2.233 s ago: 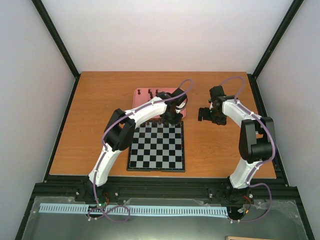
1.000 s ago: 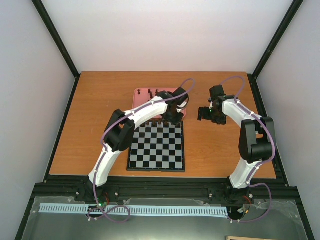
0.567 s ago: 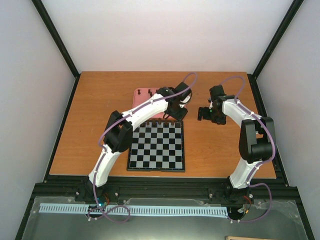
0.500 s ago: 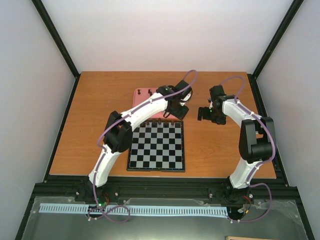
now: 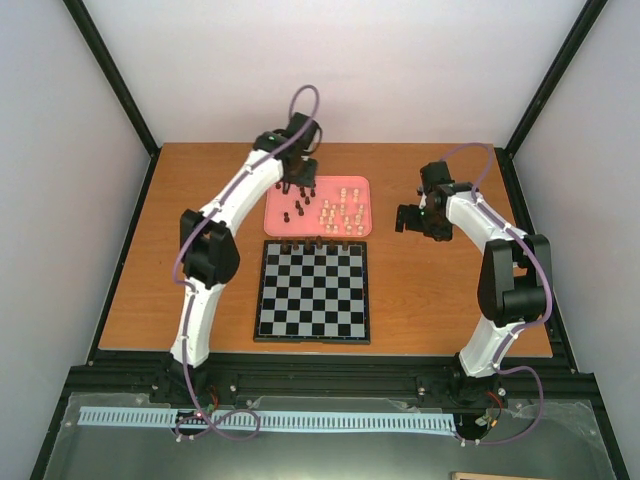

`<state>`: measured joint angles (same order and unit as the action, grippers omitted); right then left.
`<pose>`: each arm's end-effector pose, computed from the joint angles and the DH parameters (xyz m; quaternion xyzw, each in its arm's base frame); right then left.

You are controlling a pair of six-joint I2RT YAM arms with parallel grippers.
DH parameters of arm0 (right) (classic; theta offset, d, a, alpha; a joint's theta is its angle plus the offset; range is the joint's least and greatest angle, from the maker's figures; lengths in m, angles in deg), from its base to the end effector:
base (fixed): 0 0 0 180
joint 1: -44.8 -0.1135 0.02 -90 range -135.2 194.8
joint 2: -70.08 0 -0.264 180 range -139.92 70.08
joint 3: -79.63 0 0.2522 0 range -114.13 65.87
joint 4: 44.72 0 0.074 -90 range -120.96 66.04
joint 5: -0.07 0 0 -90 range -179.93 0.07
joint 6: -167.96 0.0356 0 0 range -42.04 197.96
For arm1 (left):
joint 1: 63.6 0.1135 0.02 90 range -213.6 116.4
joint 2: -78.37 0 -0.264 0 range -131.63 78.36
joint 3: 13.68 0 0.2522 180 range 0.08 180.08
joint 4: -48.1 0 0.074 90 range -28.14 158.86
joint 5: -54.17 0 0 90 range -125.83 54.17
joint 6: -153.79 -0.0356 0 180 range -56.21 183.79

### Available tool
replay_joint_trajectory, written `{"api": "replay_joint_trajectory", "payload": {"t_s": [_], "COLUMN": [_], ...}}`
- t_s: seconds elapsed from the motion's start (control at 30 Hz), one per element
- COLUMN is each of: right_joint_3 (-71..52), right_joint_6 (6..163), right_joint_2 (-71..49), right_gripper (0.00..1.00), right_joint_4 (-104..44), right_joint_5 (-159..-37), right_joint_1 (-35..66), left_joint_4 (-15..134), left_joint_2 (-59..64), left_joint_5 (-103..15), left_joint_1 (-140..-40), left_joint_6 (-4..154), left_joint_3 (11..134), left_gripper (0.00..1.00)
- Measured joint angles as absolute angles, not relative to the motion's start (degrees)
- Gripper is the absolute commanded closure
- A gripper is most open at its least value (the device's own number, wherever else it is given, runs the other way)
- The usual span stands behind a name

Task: Set up the chess pieces on the board
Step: Pick up the chess piece from the storage box.

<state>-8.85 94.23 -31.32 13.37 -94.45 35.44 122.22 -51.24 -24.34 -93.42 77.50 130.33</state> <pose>0.3485 0.0603 0.2124 0.0529 0.9841 0.0745 0.1521 0.4265 -0.2363 0.2856 0.1087 0.9546 -0.0066 0.2772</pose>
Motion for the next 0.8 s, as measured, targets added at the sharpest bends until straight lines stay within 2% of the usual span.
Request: {"api": "replay_joint_trajectory", "payload": {"t_s": [0.17, 0.27, 0.4, 0.8], "right_joint_3": [-10.27, -10.64, -10.66, -11.49], "right_joint_6": [94.28, 94.28, 94.28, 94.28], "right_joint_2": [-31.32, -31.32, -31.87, -33.24], "right_gripper": [0.00, 0.00, 0.00, 0.00], "right_joint_4": [14.05, 14.20, 14.34, 15.52], "right_joint_5": [-94.42, -94.45, -94.45, -93.79], "right_joint_1": [35.44, 35.44, 35.44, 35.44], "left_joint_4": [122.37, 121.85, 121.54, 116.89], "left_joint_2": [-49.33, -46.01, -44.46, -48.53], "left_joint_5": [-21.98, -22.14, -23.78, -26.49], "left_joint_1": [-87.02, -86.38, -87.23, -87.45], "left_joint_6": [79.10, 79.27, 79.65, 79.27], "left_joint_3": [124.10, 115.01, 108.83, 109.90], "left_gripper": [0.47, 0.47, 0.48, 0.53]}}
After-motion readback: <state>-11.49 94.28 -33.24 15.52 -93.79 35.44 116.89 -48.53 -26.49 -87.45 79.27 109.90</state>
